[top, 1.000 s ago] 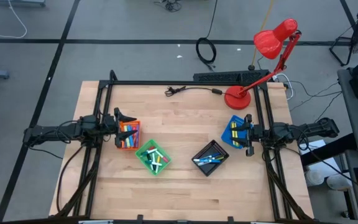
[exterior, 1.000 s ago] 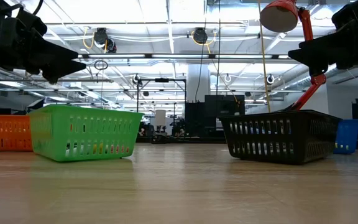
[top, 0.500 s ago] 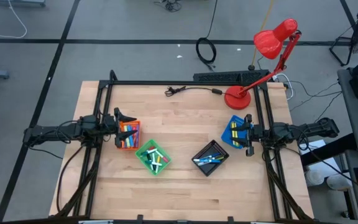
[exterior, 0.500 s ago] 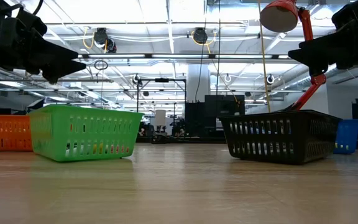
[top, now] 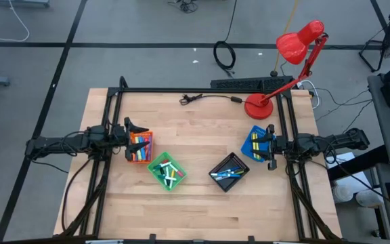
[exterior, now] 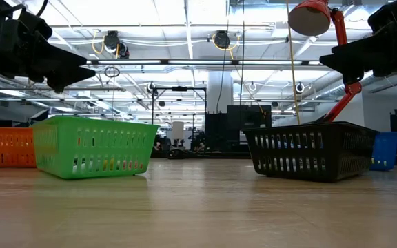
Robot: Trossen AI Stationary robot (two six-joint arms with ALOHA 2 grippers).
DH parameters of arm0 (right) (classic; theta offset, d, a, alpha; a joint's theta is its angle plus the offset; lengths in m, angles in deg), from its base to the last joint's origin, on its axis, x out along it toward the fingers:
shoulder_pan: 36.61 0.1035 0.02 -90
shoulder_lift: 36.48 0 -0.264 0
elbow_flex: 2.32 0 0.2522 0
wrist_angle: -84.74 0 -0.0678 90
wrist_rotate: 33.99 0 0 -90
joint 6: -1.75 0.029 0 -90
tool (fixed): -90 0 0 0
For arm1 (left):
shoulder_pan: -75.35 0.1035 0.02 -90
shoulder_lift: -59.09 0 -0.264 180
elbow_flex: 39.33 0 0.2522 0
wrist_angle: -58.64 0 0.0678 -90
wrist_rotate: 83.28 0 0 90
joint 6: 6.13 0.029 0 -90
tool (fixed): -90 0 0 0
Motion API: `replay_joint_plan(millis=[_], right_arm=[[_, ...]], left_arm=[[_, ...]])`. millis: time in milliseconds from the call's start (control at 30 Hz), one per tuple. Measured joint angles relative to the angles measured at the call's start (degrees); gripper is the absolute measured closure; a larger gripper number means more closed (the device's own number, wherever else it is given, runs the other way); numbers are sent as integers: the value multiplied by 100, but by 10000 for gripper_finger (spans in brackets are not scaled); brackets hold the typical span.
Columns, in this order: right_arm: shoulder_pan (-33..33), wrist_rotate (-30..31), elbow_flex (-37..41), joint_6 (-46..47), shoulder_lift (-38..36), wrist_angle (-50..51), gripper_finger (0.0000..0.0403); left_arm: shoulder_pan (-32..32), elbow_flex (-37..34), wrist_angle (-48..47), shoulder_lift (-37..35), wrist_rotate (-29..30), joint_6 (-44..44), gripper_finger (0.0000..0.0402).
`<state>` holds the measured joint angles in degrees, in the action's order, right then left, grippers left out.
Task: Pick & Place Markers
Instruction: Return to Home Position
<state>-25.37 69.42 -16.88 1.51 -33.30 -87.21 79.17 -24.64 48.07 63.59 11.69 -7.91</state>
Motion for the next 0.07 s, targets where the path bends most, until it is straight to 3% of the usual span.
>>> replay_joint_plan(millis=[67], right_arm=[[0,-2,0,0,0,-2,234]], left_arm=[[0,0,0,0,0,0,128]])
